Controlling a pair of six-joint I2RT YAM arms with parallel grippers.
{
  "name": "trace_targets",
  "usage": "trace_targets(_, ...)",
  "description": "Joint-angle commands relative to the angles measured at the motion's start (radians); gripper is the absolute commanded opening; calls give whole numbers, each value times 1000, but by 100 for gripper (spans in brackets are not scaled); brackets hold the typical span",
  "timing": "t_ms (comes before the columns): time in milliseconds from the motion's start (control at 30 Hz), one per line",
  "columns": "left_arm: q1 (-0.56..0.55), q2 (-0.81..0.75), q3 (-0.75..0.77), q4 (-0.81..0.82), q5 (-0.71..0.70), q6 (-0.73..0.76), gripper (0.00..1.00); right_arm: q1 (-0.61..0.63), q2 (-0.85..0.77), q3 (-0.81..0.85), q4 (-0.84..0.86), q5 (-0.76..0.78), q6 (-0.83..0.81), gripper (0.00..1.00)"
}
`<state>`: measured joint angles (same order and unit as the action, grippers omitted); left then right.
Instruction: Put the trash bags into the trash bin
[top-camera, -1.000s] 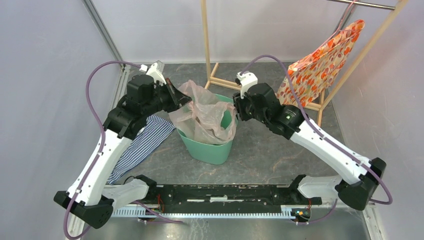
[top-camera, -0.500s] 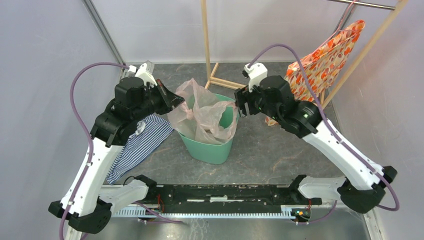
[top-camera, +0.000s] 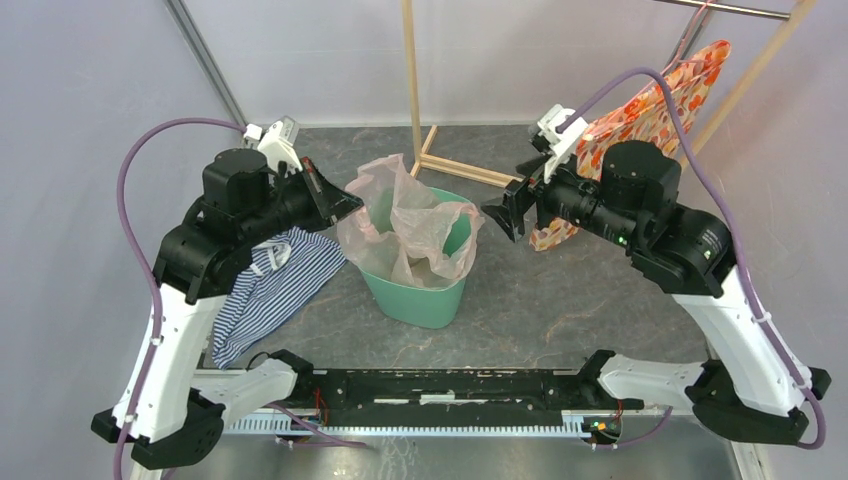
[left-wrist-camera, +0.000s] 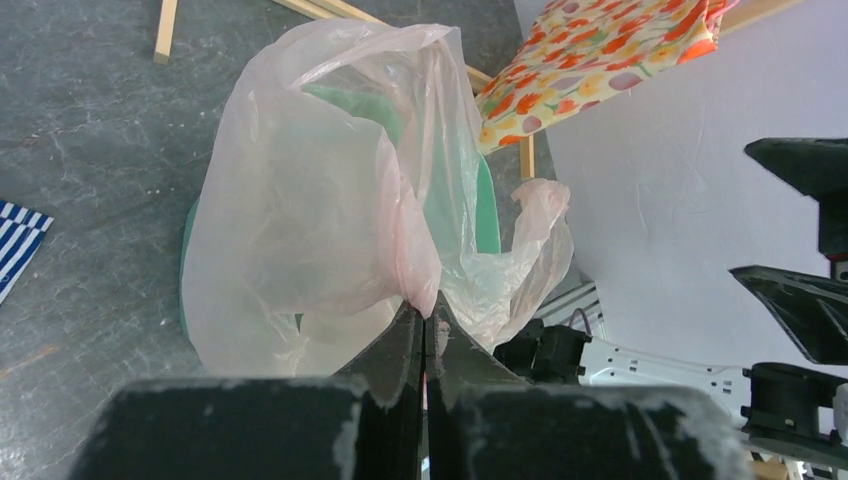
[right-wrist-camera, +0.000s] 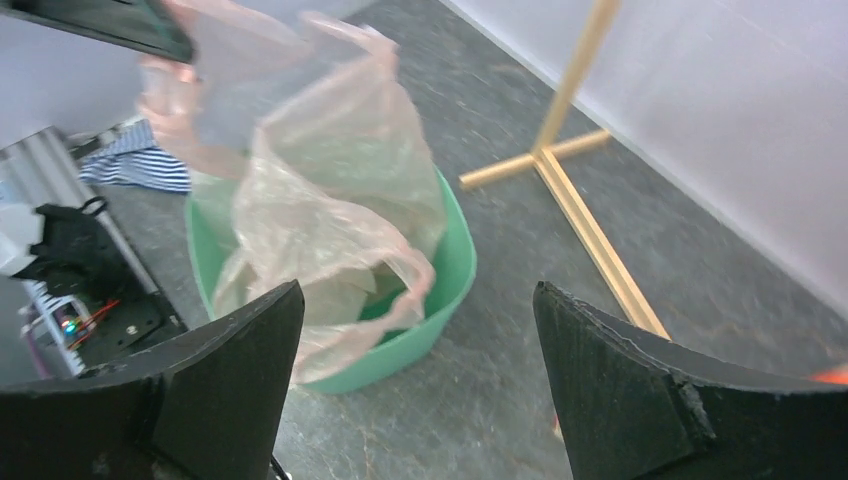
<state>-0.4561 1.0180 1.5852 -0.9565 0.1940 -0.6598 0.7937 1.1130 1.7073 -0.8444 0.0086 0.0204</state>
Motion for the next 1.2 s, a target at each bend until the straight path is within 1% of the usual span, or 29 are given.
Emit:
trace_targets(0,-3,7,63,-82,31,67,2,2,95,80,29,-238,-99,93)
trace_targets(100,-3,5,77,-105,27,68,2,34,154,113,60,-309,-109,95)
trace_targets(300,-3,17,103,-126,56,59,2,137,296,205,53,-251,-139,96)
trace_targets(400,-3,26,137,-149,53,62,2,148,345,235,34,-228,-142,93)
trace_targets(500,-3,35,194,-215,-18,86,2,150,367,221,26,-228,-133,87)
trace_targets(567,-3,40,241,-261,-77,105,2,151,382,200,11,-233,-126,79)
trace_targets(633,-3,43,273,-294,-104,122,2,151,390,181,2,-207,-112,66)
trace_targets(767,-3,37,256,-322,-122,147,2,146,398,188,-2,-73,-55,32)
trace_targets(800,-3,31,239,-321,-123,151,2,142,408,208,-12,-47,-40,21)
trace_targets(867,-3,19,215,-321,-140,161,2,127,426,246,-51,35,-22,7)
trace_targets(900,-3,13,205,-324,-162,167,2,115,435,265,-73,70,16,2)
trace_targets(933,-3,7,195,-331,-185,175,2,101,445,284,-97,101,28,0)
trace_targets(1000,-3,-2,167,-339,-229,189,2,60,454,305,-142,152,42,0)
trace_targets(1067,-3,-5,125,-340,-263,197,2,35,463,310,-179,239,40,0)
trace_targets(1167,-3,-2,64,-309,-296,203,2,-1,481,298,-202,288,39,0)
